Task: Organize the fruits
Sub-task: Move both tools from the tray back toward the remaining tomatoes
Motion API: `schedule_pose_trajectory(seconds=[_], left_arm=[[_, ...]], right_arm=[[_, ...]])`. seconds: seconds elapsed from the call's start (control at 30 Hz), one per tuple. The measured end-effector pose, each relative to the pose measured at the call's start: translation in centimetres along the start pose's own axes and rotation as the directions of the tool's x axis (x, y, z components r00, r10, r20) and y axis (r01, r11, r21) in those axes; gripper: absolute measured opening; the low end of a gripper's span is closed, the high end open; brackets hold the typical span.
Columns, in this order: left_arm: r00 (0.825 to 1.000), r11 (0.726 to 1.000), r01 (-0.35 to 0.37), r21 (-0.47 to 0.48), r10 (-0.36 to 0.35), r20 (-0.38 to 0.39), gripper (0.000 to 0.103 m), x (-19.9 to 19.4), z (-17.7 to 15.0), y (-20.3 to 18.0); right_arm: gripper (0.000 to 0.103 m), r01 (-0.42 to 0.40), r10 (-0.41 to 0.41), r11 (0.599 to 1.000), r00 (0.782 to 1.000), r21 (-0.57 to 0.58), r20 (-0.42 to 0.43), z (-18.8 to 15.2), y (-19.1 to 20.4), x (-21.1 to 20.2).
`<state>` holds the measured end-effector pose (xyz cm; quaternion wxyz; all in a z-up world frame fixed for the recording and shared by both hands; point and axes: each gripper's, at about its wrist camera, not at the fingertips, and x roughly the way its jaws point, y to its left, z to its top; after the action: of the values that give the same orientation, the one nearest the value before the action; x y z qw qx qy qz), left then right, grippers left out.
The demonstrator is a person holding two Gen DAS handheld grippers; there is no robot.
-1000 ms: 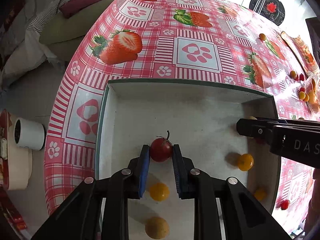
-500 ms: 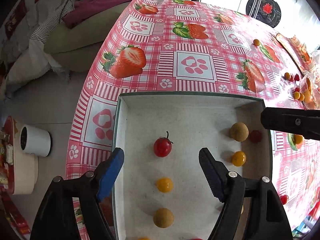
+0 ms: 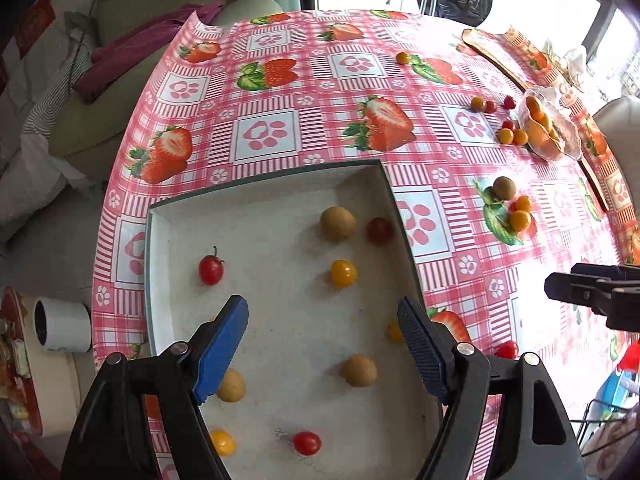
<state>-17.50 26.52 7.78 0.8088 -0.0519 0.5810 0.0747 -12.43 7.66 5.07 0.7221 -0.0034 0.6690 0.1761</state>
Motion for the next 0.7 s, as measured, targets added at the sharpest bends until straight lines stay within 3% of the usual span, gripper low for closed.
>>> schedule_pose_trajectory(seconds=[0.3, 0.53, 0.7], left_arm=[[0.996, 0.979, 0.087, 0.183, -0.084, -0.025, 0.078, -0.4, -0.6, -6.9], [0.982, 0.917, 0.178, 0.358, -0.144, -0.119, 0.078, 0.9, -1.9, -12.0], [0.977, 0.873, 0.192, 0.448, -0.127, -0.17, 0.078, 2.8, -3.2, -14.6]], right_arm=[[0.072, 0.058, -0.058, 0.998, 0.997, -0.006, -0.057, -7.3, -4.0, 0.3], [0.071, 0.048, -0.053, 0.995, 0.997, -0.084, -0.058, -11.7, -3.8, 0.9], [0.068, 0.04, -0.044, 0.992, 0.999, -0.12, -0.025, -13.9, -3.5, 1.2]])
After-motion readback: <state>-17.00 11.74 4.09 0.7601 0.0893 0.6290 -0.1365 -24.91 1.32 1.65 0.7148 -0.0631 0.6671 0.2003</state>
